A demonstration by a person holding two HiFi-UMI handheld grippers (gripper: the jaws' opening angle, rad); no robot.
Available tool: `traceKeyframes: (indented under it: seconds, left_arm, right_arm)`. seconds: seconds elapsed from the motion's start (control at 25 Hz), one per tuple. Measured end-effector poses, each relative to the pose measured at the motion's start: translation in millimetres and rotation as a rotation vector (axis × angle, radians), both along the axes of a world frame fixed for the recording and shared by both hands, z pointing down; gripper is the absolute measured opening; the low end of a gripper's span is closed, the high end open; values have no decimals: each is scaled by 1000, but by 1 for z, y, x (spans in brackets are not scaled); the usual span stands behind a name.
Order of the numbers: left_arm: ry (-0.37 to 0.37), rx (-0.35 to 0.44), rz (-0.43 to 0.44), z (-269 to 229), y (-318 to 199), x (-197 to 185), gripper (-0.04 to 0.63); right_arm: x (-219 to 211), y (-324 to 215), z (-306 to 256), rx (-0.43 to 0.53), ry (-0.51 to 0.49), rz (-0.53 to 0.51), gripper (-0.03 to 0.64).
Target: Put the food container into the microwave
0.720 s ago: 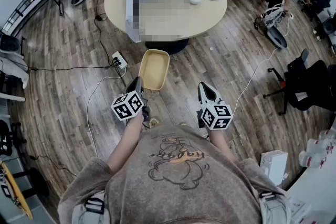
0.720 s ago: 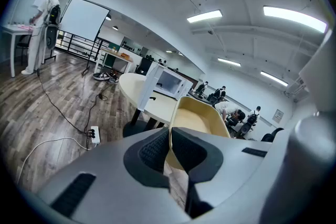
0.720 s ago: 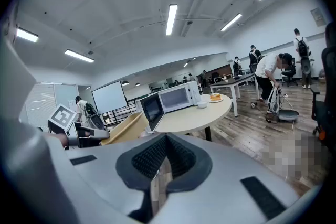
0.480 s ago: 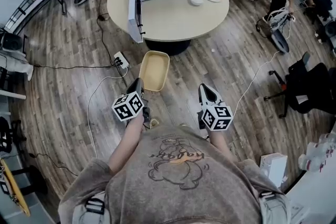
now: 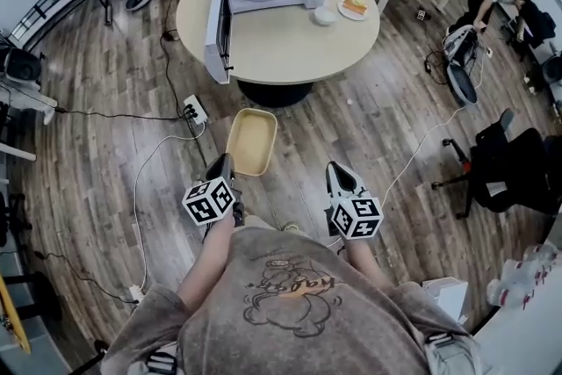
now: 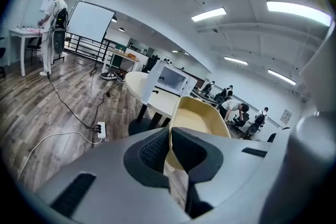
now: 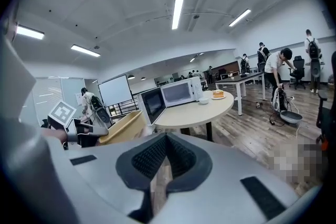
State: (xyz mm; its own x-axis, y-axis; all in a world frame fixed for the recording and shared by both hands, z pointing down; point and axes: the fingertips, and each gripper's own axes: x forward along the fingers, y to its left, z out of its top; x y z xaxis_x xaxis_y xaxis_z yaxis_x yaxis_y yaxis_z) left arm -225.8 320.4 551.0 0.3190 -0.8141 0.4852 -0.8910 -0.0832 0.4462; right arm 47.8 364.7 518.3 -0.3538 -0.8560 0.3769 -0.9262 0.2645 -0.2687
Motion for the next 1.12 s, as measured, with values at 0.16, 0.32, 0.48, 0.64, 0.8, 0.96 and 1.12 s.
traceKeyframes:
  seconds: [0.16,0.32,0.48,0.64,0.8,0.96,1.12]
  left_arm:
    - [34,-2,-43,6,1,12,43]
    - [24,1,-53,6,3,23,43]
    - [1,25,-45,2,-8,33,43]
    - [-8,34,-40,4,-30,41,43]
    - [-2,31,-34,8,-54,52,43]
    - [2,31,-30,9,-86,59,43]
    - [4,30,-30,7,-125,62,43]
  right_arm:
    - [16,0,9,-12,-2,-28,2]
    - [25,3,13,-20,-12,-43,2]
    - [31,-7,17,-18,-13,-56,2]
    - [39,-27,19,-13,-12,-59,2]
    - [51,-52,19,-13,-8,-48,2]
    - [59,-83,18,-13,-13,-40,2]
    - [57,-120,18,-21,-20,-51,2]
